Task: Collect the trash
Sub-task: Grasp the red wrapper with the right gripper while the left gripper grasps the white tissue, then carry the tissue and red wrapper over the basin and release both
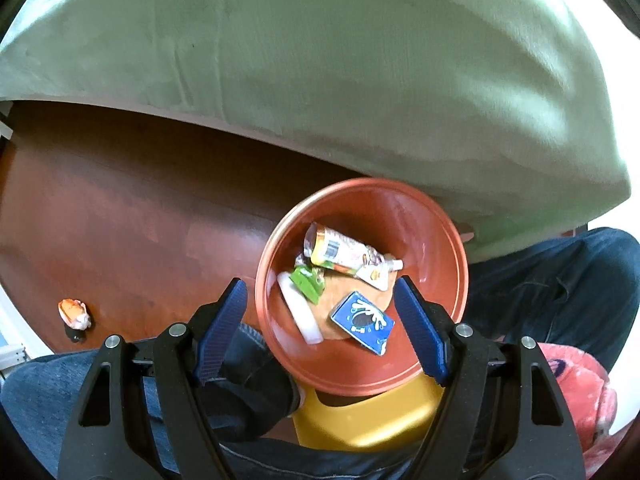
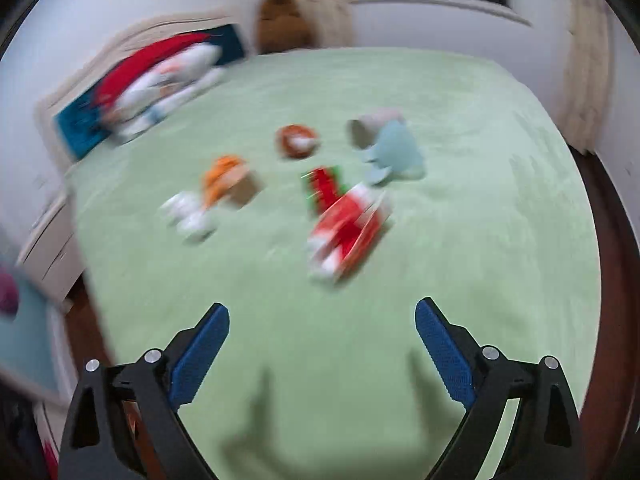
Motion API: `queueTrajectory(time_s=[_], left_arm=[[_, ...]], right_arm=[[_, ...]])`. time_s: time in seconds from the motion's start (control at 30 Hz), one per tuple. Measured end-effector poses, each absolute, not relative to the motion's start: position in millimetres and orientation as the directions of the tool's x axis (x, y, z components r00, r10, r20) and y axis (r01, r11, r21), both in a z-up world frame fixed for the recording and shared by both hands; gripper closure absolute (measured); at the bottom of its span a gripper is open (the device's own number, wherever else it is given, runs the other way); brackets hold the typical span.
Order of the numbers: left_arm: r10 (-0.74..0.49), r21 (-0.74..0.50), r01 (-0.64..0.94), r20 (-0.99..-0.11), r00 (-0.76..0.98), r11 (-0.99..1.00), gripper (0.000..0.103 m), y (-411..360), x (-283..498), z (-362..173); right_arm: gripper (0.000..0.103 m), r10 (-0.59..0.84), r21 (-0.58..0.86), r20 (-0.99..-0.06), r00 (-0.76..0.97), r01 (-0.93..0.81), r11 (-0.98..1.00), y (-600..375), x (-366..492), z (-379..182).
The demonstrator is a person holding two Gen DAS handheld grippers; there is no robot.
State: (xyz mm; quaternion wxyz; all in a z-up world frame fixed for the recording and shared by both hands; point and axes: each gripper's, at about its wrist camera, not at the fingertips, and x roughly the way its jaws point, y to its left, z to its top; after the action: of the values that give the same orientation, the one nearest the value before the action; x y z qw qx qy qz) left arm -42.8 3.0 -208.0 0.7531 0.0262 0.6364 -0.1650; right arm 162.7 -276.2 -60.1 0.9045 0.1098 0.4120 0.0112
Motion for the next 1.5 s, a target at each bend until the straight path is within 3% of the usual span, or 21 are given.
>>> queueTrajectory(time_s=[0.1,0.13,0.2,0.23,0.33,0.63,0.73,0.87,1.1,1.27,1.3,1.37,1.43,1.5], left_arm=[[-0.226,-0.183,0.264,-0.964,0.140,0.947,0.029,6.9,-37.9,-206.2],[-0.228,-0.187,0.257,-0.964,0.140,0.948,0.029,8.3,-36.3,-206.1],[-0.229,-0.190,0.243,-0.963,0.144,0.951,0.029,11.5,-31.0,-204.2],[-0.231,-0.192,0.239,-0.962,0.147,0.952,0.029,13.6,-28.6,-202.3],[-0.242,-0.200,0.231,-0.955,0.169,0.952,0.029,17.1,-20.4,-193.7],[-0.303,-0.231,0.236,-0.890,0.340,0.944,0.029,18.3,40.9,-114.2],[-0.322,-0.247,0.226,-0.850,0.417,0.942,0.022,17.6,84.6,-76.4],[-0.279,-0.209,0.189,-0.807,0.520,0.959,0.021,9.2,155.5,-36.9],[-0.198,-0.200,0.046,-0.864,0.463,0.979,0.021,-9.7,282.3,-47.4],[-0.180,-0.227,-0.063,-0.888,0.424,0.972,0.021,-10.5,330.9,-71.6],[-0.160,-0.209,-0.075,-0.896,0.413,0.975,0.024,-13.0,334.4,-77.7],[-0.088,-0.143,-0.099,-0.903,0.421,0.985,0.052,-16.7,334.9,-84.2],[-0.057,-0.110,-0.092,-0.890,0.452,0.990,0.066,-17.6,331.3,-83.6],[-0.053,-0.100,-0.075,-0.880,0.473,0.992,0.068,-16.1,325.0,-80.3]], right_arm=[[0.011,0.084,0.207,-0.787,0.612,0.133,0.969,-276.3,204.2,-75.0],[0.020,0.063,0.188,-0.804,0.591,0.151,0.971,-275.5,215.5,-79.5],[0.047,0.047,0.158,-0.842,0.537,0.162,0.974,-272.1,229.2,-93.9],[0.053,0.044,0.150,-0.848,0.528,0.159,0.976,-270.4,231.2,-97.7],[0.058,0.028,0.125,-0.828,0.560,0.136,0.983,-268.5,224.4,-93.8],[0.060,0.176,0.221,-0.722,0.669,-0.019,0.975,-289.4,142.8,-55.3],[0.060,0.214,0.229,-0.691,0.690,-0.072,0.971,-293.9,114.9,-43.3],[0.059,0.248,0.224,-0.663,0.706,-0.129,0.966,-297.5,75.1,-32.7],[0.059,0.318,0.260,-0.635,0.704,-0.193,0.946,-300.6,30.0,-30.4],[0.059,0.357,0.272,-0.636,0.684,-0.234,0.933,-295.2,16.8,-34.5],[0.059,0.359,0.270,-0.639,0.681,-0.238,0.933,-293.7,14.6,-35.4],[0.059,0.363,0.273,-0.640,0.677,-0.241,0.931,-292.2,14.1,-37.3],[0.059,0.371,0.282,-0.641,0.672,-0.243,0.928,-291.1,13.8,-39.5],[0.059,0.376,0.288,-0.639,0.671,-0.244,0.926,-290.2,14.0,-41.1]])
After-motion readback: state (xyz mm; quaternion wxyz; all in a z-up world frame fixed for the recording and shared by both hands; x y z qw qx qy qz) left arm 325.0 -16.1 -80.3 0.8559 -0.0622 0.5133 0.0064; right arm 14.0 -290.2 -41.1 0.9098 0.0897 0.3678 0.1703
